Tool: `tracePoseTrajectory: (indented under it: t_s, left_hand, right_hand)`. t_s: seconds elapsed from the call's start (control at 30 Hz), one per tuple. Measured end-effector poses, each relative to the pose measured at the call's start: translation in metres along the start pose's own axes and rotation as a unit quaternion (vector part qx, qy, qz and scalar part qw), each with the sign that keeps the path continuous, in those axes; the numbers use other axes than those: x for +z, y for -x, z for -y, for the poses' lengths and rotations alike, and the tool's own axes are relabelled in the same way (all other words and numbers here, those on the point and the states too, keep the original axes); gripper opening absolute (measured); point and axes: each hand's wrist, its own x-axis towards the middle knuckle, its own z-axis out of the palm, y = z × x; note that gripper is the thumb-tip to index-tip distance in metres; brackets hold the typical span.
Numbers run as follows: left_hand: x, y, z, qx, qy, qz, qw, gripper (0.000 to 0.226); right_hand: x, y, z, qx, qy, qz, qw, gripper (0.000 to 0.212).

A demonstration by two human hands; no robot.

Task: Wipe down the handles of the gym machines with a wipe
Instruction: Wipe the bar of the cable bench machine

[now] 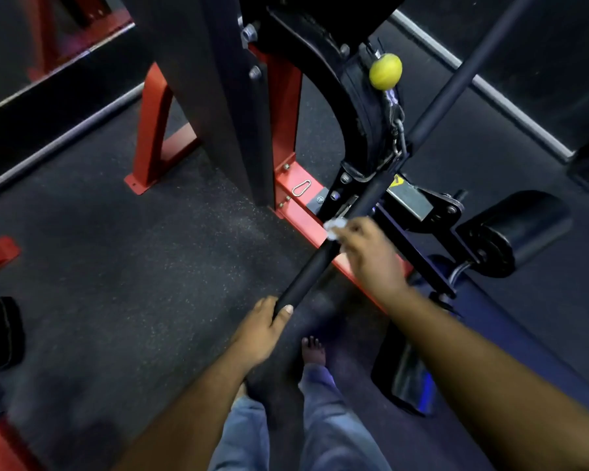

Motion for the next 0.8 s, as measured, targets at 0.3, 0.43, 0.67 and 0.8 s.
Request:
tracePoseTrajectory:
  t_s: [0.3, 0.43, 0.67, 0.8]
  left_hand:
    - [-0.021, 0.037, -0.031, -0.003, -0.057, -0.117, 0.992, 0.048]
    - [-0.029, 0.041, -0.040, -0.014, -0.086, -0.122, 0.989, 0.052]
    - [-0.040, 0.045, -0.047, -0.011, -0.123, -0.135, 0.983, 0.059]
    - [-0.042, 0.050, -0.051, -0.006, -0.132, -0.139, 0.981, 0.059]
  right_hand:
    - [-0.014, -0.034, -0.012, 0.117, 0.021, -0.070, 0.990, 0.029]
    - [0.001, 0.015, 0.038, 0.019, -0.003, 0.042, 0.999, 0.035]
    - [-0.053, -0.053, -0.022, 0.080, 0.163, -0.020, 0.983, 0.036]
    - [-0.037, -0.059, -0.013, 0.167, 0.103, -0.055, 0.979, 0.030]
